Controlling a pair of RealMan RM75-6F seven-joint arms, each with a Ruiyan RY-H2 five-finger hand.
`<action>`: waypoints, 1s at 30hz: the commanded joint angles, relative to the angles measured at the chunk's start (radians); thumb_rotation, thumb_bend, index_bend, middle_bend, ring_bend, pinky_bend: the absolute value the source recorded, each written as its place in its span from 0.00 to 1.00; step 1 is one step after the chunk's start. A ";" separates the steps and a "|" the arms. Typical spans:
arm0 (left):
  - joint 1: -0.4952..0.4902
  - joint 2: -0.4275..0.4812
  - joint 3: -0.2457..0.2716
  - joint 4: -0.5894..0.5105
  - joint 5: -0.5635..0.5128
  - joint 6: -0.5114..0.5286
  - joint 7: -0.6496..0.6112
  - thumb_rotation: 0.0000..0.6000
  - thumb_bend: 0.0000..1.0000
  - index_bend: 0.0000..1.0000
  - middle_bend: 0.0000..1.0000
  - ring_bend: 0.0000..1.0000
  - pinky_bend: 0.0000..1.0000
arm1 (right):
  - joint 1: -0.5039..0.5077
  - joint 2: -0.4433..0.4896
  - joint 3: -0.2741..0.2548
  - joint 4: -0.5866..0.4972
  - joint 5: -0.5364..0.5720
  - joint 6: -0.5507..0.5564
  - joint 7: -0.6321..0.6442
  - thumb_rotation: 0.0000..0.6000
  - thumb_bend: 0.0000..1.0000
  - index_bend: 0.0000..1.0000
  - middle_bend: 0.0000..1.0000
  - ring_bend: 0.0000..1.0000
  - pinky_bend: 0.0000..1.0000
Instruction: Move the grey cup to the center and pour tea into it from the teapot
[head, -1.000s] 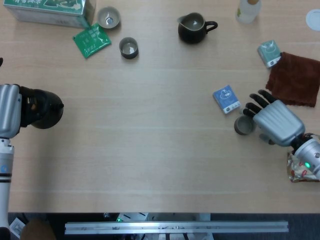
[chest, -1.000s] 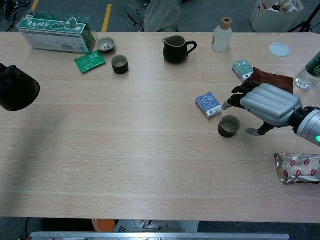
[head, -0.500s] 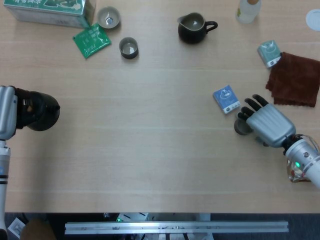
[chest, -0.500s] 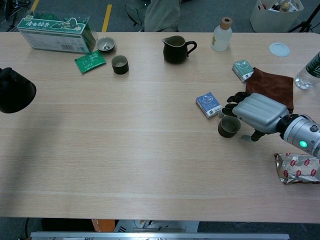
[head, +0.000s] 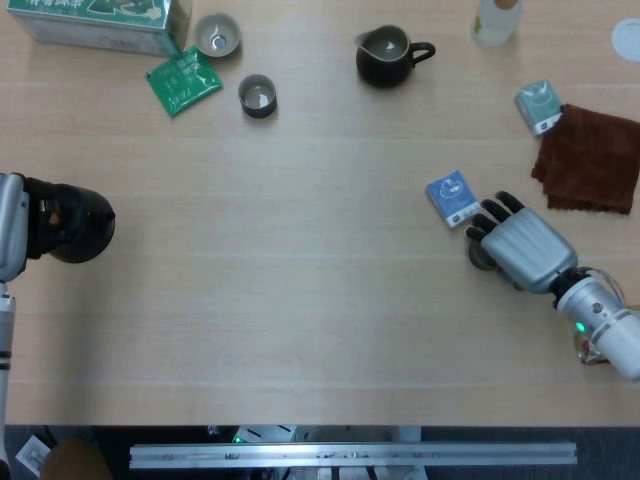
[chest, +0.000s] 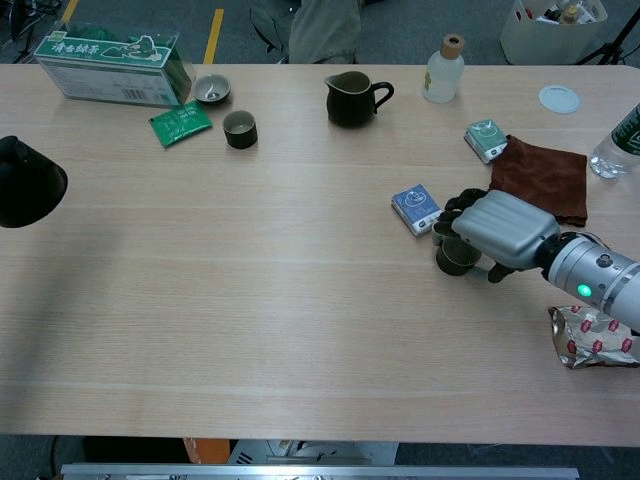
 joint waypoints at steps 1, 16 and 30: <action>0.003 0.004 -0.001 0.001 -0.002 0.001 -0.005 0.85 0.30 1.00 1.00 0.83 0.06 | 0.005 -0.012 0.001 0.011 -0.002 0.008 -0.004 1.00 0.32 0.37 0.32 0.19 0.19; 0.016 0.021 -0.002 -0.007 0.001 0.010 -0.018 0.85 0.30 1.00 1.00 0.83 0.06 | 0.061 -0.022 0.052 -0.089 0.039 0.000 -0.011 1.00 0.36 0.45 0.36 0.26 0.26; 0.023 0.034 0.002 -0.036 0.016 0.022 0.008 0.85 0.30 1.00 1.00 0.83 0.06 | 0.213 -0.153 0.156 -0.185 0.350 -0.053 -0.277 1.00 0.36 0.45 0.36 0.26 0.26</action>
